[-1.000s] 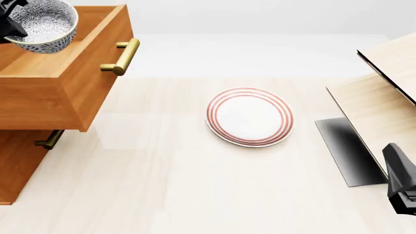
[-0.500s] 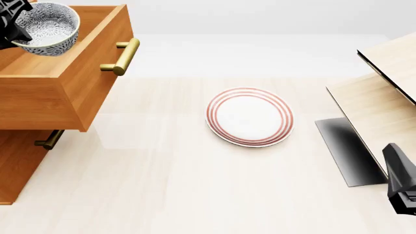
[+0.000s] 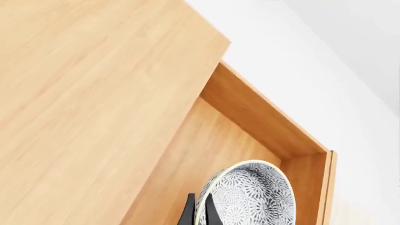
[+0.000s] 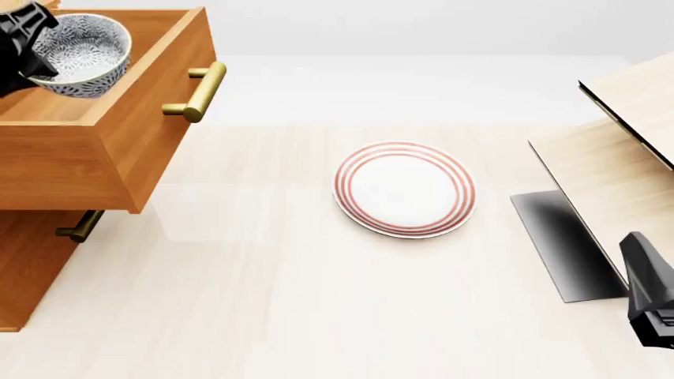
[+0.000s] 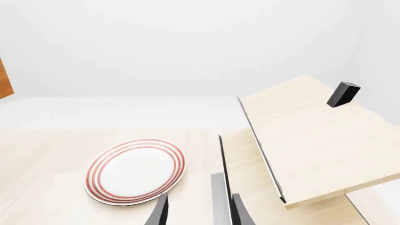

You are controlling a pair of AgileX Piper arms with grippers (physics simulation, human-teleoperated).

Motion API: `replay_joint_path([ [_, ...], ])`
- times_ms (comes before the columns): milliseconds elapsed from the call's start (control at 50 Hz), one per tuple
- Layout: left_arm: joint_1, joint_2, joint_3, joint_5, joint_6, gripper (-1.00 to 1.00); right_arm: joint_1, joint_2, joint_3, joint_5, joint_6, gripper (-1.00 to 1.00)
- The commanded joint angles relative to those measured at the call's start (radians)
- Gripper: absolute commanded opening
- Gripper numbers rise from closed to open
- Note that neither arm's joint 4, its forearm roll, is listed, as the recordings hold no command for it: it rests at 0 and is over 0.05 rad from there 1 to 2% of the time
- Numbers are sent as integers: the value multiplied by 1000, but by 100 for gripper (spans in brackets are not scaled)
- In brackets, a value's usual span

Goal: Open the top drawer of the cabinet and put the bowl in it.

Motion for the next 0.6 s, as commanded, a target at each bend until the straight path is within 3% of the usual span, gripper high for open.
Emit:
replay_joint_path([
  [20,8,-8,23,-21,-21,-100,0,-1,1,0,0,100],
  [600,26,17,31,-40,-30,-100,0,-1,1,0,0,100],
])
